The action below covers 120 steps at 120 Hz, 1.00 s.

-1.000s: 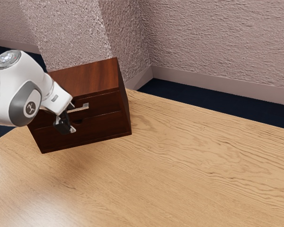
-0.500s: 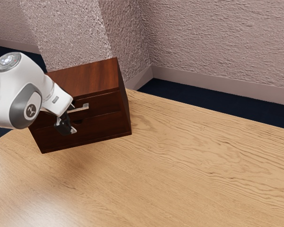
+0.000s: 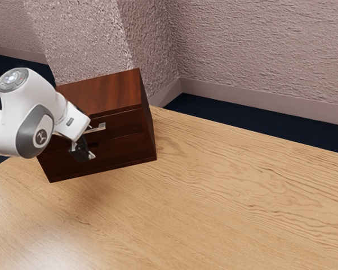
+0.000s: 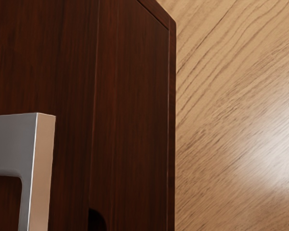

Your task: Pull the drawer handle with one arm to open the drawer

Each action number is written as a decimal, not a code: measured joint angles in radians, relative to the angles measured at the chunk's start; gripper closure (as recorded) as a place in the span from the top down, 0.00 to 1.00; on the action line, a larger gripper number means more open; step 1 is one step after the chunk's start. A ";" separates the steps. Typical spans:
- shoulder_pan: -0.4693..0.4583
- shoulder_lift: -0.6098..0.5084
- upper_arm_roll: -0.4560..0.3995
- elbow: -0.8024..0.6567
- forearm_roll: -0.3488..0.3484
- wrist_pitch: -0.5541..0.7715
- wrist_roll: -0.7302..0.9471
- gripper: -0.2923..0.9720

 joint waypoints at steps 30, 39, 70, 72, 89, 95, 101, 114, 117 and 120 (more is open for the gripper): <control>0.000 -0.054 0.000 -0.037 0.000 0.004 -0.008 0.77; 0.001 -0.065 -0.001 -0.047 0.000 0.005 -0.010 0.77; 0.000 -0.054 0.000 -0.041 0.014 0.013 -0.015 0.77; 0.000 -0.048 0.000 -0.039 0.014 0.015 -0.016 0.77; 0.001 -0.033 0.000 -0.033 0.014 0.025 -0.018 0.77; 0.001 -0.032 0.000 -0.033 0.014 0.027 -0.018 0.77; 0.001 -0.027 0.000 -0.033 0.015 0.030 -0.019 0.78; 0.002 -0.021 0.000 -0.034 0.016 0.037 -0.020 0.77; 0.002 -0.021 0.000 -0.034 0.016 0.038 -0.021 0.77; 0.002 -0.022 0.000 -0.035 0.016 0.039 -0.021 0.77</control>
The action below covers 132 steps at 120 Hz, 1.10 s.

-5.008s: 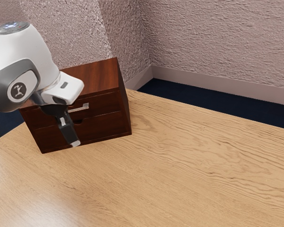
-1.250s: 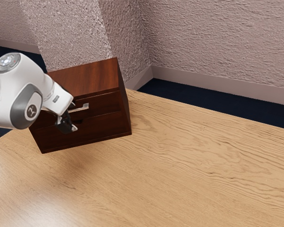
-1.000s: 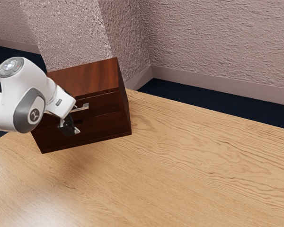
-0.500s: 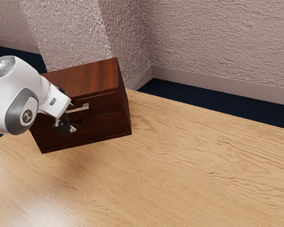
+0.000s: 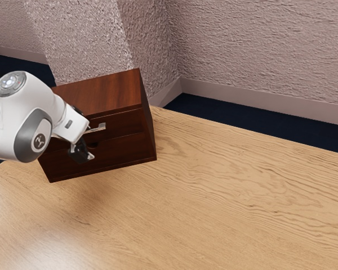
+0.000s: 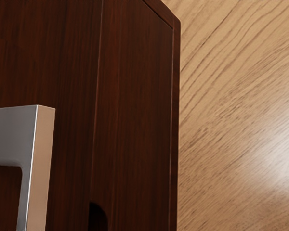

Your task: Pull the drawer handle with one arm to open the drawer

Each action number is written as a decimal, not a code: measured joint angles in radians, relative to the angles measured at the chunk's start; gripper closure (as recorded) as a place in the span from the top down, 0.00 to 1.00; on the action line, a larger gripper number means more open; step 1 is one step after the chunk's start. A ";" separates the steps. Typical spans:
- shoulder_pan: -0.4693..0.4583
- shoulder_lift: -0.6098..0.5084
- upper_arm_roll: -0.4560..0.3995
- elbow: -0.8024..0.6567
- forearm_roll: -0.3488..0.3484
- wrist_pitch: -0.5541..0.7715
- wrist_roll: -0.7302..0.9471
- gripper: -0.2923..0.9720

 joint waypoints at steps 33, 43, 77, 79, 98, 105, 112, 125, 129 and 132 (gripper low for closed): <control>-0.001 -0.011 0.000 -0.012 0.002 0.005 -0.006 0.75; -0.001 -0.021 0.000 -0.023 0.003 0.004 -0.008 0.75; 0.000 -0.081 -0.001 -0.076 0.003 0.001 -0.015 0.74; 0.000 -0.085 -0.001 -0.079 0.003 0.001 -0.015 0.74; -0.002 -0.128 -0.003 -0.126 0.005 0.003 -0.020 0.75; -0.002 -0.139 -0.004 -0.136 0.004 0.003 -0.022 0.76; -0.001 -0.148 -0.006 -0.147 0.003 0.005 -0.025 0.76; -0.002 -0.173 -0.011 -0.173 0.003 0.006 -0.030 0.77; -0.002 -0.179 -0.012 -0.181 0.003 0.007 -0.031 0.77; -0.002 -0.185 -0.012 -0.188 0.003 0.007 -0.032 0.77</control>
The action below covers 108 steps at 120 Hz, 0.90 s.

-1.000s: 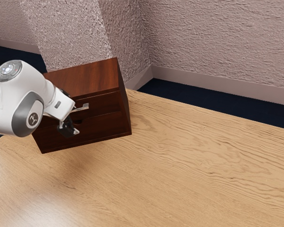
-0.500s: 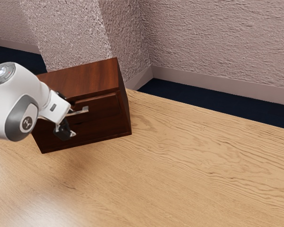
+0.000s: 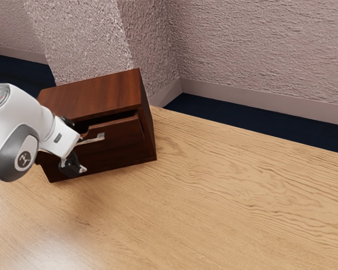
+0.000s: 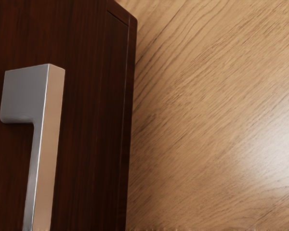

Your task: Pull the drawer handle with one arm to open the drawer

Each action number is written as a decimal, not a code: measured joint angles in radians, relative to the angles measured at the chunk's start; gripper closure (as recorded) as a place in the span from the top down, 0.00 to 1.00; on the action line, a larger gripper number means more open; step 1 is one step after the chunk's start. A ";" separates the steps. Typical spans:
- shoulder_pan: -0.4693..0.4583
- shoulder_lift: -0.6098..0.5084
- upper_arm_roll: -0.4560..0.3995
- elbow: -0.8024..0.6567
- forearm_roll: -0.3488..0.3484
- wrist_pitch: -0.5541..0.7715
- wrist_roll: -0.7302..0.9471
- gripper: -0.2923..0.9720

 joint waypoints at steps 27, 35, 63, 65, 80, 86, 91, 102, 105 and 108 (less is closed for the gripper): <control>-0.001 -0.048 -0.014 -0.048 0.002 0.002 -0.011 0.77; 0.000 -0.055 -0.027 -0.050 0.000 0.002 -0.016 0.77; 0.000 -0.090 -0.050 -0.085 -0.002 0.002 -0.032 0.77; 0.000 -0.093 -0.050 -0.087 -0.002 0.002 -0.033 0.77; 0.000 -0.122 -0.057 -0.111 -0.002 0.003 -0.042 0.75; 0.000 -0.134 -0.060 -0.119 -0.002 0.002 -0.046 0.75; 0.000 -0.144 -0.063 -0.127 -0.003 0.002 -0.049 0.75; 0.001 -0.159 -0.074 -0.142 -0.004 0.003 -0.057 0.76; 0.000 -0.164 -0.077 -0.147 -0.004 0.003 -0.059 0.76; 0.000 -0.167 -0.079 -0.152 -0.004 0.003 -0.061 0.77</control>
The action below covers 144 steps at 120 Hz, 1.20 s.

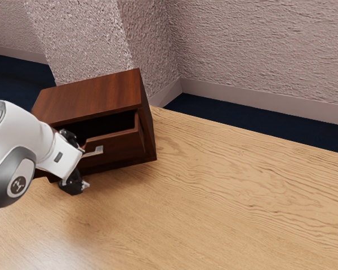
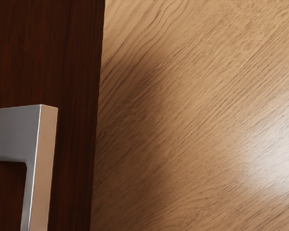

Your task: Pull the drawer handle with one arm to open the drawer

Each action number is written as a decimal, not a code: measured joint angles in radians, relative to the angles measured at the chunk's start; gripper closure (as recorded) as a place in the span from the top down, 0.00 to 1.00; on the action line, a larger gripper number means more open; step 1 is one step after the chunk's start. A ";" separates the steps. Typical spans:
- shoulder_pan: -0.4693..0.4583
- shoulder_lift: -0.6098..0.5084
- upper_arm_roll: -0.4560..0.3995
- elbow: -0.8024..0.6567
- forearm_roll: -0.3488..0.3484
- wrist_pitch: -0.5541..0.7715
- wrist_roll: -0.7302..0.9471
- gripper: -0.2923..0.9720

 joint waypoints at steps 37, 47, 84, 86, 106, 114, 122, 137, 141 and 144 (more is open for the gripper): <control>0.000 -0.020 -0.004 -0.023 0.001 0.007 -0.019 0.77; -0.001 -0.034 -0.004 -0.038 0.002 0.009 -0.024 0.76; -0.013 -0.082 -0.006 -0.069 0.000 0.008 -0.042 0.77; -0.014 -0.084 -0.006 -0.070 0.000 0.007 -0.043 0.77; -0.018 -0.098 -0.006 -0.075 0.000 0.004 -0.053 0.77; -0.018 -0.099 -0.006 -0.074 -0.001 0.003 -0.056 0.77; -0.018 -0.102 -0.005 -0.070 -0.001 0.002 -0.058 0.77; -0.014 -0.100 0.002 -0.060 0.000 0.002 -0.060 0.77; -0.013 -0.089 0.003 -0.055 0.002 0.002 -0.060 0.77; -0.012 -0.080 0.004 -0.051 0.003 0.001 -0.061 0.77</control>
